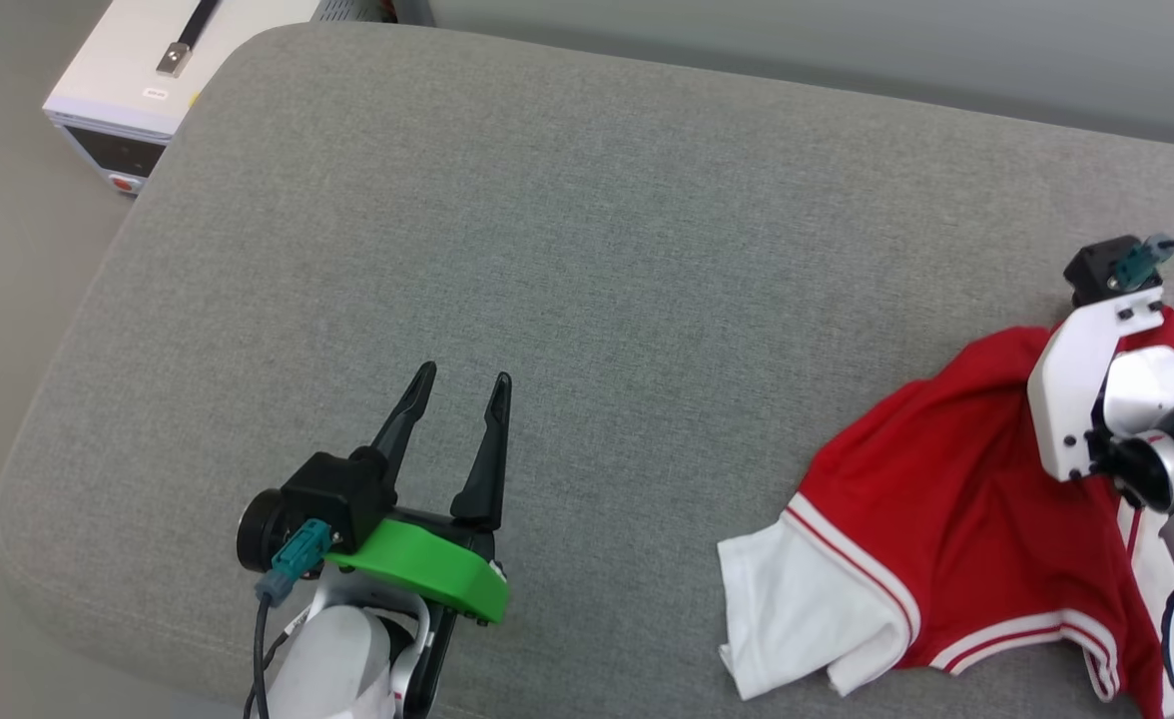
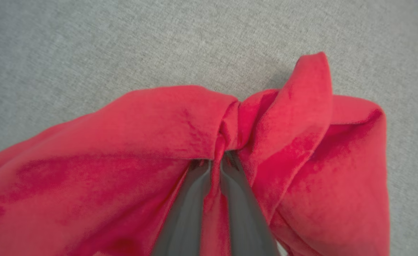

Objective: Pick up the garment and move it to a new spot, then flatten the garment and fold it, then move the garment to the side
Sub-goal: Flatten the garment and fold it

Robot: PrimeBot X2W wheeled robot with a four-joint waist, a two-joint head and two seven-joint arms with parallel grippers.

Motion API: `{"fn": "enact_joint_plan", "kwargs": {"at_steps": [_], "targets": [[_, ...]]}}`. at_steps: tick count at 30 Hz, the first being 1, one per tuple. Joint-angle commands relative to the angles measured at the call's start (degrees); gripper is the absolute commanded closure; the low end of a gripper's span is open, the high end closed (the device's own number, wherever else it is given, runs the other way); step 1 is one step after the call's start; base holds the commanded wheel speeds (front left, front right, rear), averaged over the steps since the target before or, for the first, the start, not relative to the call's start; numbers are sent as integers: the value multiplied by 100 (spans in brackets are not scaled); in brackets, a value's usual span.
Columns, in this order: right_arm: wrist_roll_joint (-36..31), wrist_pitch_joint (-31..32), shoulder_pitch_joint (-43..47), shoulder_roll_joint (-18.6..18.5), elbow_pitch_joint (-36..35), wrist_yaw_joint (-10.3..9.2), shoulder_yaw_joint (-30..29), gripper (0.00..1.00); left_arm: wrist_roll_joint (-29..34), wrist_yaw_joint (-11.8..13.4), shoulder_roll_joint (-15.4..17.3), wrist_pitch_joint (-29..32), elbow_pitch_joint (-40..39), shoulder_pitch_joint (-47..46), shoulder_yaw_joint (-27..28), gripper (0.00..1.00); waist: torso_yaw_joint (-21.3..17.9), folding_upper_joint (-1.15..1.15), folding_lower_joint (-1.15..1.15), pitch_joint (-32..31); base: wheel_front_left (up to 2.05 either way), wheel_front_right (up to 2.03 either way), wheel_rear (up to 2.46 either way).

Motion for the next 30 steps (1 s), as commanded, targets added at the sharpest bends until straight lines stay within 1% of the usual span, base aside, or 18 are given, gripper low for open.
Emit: {"fn": "enact_joint_plan", "kwargs": {"at_steps": [1, 7, 12, 17, 21, 22, 23, 28, 30], "targets": [[-44, -132, -195, -29, 116, -5, 26, 100, -32, -16, 15, -33, -22, -87, -10, 0, 52, 0, 0, 35, 0, 0, 0], [-318, -745, -919, -212, 769, -5, 89, 100, -46, -16, 12, -33, -30, -111, -64, 0, 230, 0, 0, 145, 0, 0, 0], [-571, -1271, -1418, -261, 1298, -5, 75, 100, -55, -16, -3, -33, -47, -138, -103, 0, 383, 0, 0, 246, 0, 0, 0], [-812, -1810, -1734, -205, 1880, -5, -27, 100, -67, -16, -29, -33, -63, -149, -128, 0, 495, 0, 0, 326, 0, 0, 0], [-877, -1962, -1801, -78, 2370, -5, -14, 100, -72, -16, -50, -33, -65, -157, -125, 0, 517, 0, 0, 360, 0, 0, 0], [-884, -2023, -1814, -62, 2452, -5, -19, 56, -72, -16, -54, -33, -62, -158, -121, 0, 513, 0, 0, 359, 0, 0, 0], [-838, -2038, -1813, -17, 2583, -5, -44, 0, -73, -16, -60, -33, -54, -158, -114, 0, 503, 0, 0, 344, 0, 0, 0], [-530, -2458, -1814, 156, 2731, -5, 42, 0, -75, -16, -76, -33, -21, -139, -73, 0, 357, 0, 0, 188, 0, 0, 0], [-150, -2658, -1784, 256, 2717, -5, -46, 0, -62, -16, -78, -33, 0, -127, -54, 0, 267, 0, 0, 82, 0, 0, 0]]}}
